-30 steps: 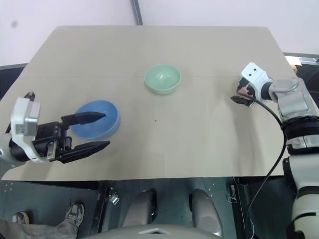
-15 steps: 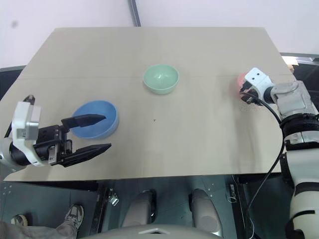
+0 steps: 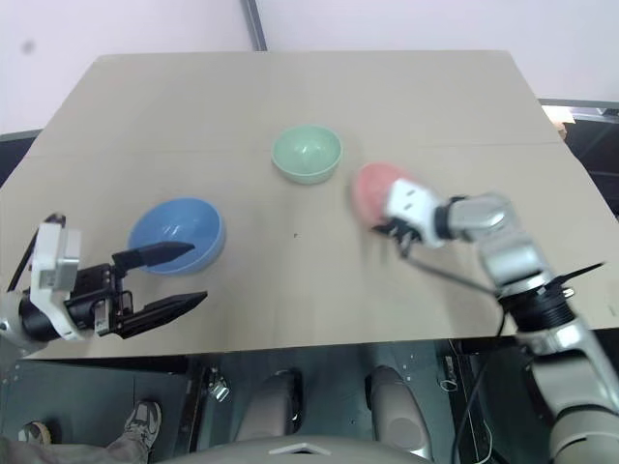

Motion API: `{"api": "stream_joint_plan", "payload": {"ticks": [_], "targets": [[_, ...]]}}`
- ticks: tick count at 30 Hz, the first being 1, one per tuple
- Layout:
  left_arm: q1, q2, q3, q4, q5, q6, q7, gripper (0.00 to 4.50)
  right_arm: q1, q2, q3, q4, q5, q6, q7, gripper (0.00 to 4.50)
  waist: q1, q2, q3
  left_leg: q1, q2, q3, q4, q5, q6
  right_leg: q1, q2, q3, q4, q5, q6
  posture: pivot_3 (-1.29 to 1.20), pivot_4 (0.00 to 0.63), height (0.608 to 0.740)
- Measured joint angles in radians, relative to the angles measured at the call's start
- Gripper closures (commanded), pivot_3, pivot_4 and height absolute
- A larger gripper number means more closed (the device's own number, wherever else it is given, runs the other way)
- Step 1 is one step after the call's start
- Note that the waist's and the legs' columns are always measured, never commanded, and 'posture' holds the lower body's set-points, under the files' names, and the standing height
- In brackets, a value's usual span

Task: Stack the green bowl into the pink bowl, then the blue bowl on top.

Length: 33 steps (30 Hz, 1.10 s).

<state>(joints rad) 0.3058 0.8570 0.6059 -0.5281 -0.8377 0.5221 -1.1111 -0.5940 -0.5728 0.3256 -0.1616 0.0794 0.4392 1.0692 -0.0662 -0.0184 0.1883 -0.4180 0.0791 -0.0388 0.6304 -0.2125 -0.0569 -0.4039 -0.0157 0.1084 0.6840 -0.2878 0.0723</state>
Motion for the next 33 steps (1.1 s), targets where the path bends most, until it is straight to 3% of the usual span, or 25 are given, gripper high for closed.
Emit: {"api": "stream_joint_plan", "payload": {"ticks": [8, 12, 15, 19, 23, 25, 28, 33], "targets": [[0.031, -0.012, 0.022, 0.009, 0.026, -0.030, -0.006, 0.00, -0.039, 0.155, 0.141, -0.060, -0.082, 0.121, -0.129, 4.48, 0.019, -0.004, -0.002, 0.002, 0.000, 0.000, 0.008, 0.000, 0.000, 0.002, 0.000, 0.000, 0.004, -0.002, -0.003, 0.00, 0.150, 0.740], [0.047, -0.020, 0.023, 0.006, 0.028, -0.030, -0.004, 0.00, -0.054, 0.152, 0.176, -0.056, -0.115, 0.130, -0.138, 4.48, 0.024, -0.005, -0.003, 0.002, 0.000, 0.000, 0.007, 0.000, 0.000, 0.002, 0.000, 0.000, 0.005, 0.000, -0.001, 0.00, 0.150, 0.740], [0.050, -0.022, 0.024, -0.001, 0.028, -0.030, 0.003, 0.00, -0.054, 0.152, 0.185, -0.056, -0.115, 0.146, -0.137, 3.34, 0.023, -0.005, -0.003, 0.002, 0.000, 0.000, 0.005, 0.000, 0.000, 0.001, 0.000, 0.000, 0.004, 0.000, -0.001, 0.00, 0.150, 0.740], [0.051, -0.030, 0.025, -0.010, 0.027, -0.030, 0.010, 0.00, -0.060, 0.157, 0.185, -0.043, -0.120, 0.149, -0.149, 1.43, 0.021, -0.005, -0.003, 0.002, 0.000, 0.000, 0.005, 0.000, 0.000, 0.001, 0.000, 0.000, 0.004, 0.000, -0.001, 0.00, 0.150, 0.740], [0.051, -0.037, 0.025, -0.010, 0.026, -0.030, 0.025, 0.00, -0.067, 0.158, 0.148, -0.076, -0.064, 0.183, -0.124, 1.43, 0.022, -0.005, -0.003, 0.002, 0.000, 0.000, 0.005, 0.000, 0.000, 0.001, 0.000, 0.000, 0.004, 0.000, -0.001, 0.00, 0.150, 0.740], [0.051, -0.038, 0.025, -0.009, 0.024, -0.029, 0.028, 0.00, -0.082, 0.158, 0.091, -0.139, 0.037, 0.238, -0.074, 1.43, 0.022, -0.005, -0.002, 0.001, 0.000, 0.000, 0.005, 0.000, 0.000, 0.001, 0.000, 0.000, 0.004, 0.000, 0.000, 0.00, 0.150, 0.740], [0.033, -0.038, 0.023, -0.009, 0.018, -0.028, 0.043, 0.00, -0.197, 0.178, 0.013, -0.164, 0.115, 0.297, -0.074, 1.43, 0.019, -0.004, -0.002, 0.002, 0.000, 0.000, 0.005, 0.000, 0.000, 0.001, 0.000, 0.000, 0.005, 0.000, 0.000, 0.00, 0.150, 0.740], [0.007, -0.039, 0.010, -0.007, 0.016, -0.027, 0.058, 0.00, -0.402, 0.217, -0.028, 0.141, 0.045, 0.245, -0.200, 1.43, 0.011, -0.006, -0.003, 0.002, 0.000, 0.000, 0.005, 0.000, 0.000, 0.001, 0.001, 0.000, 0.005, -0.001, -0.003, 0.00, 0.150, 0.740]]}}
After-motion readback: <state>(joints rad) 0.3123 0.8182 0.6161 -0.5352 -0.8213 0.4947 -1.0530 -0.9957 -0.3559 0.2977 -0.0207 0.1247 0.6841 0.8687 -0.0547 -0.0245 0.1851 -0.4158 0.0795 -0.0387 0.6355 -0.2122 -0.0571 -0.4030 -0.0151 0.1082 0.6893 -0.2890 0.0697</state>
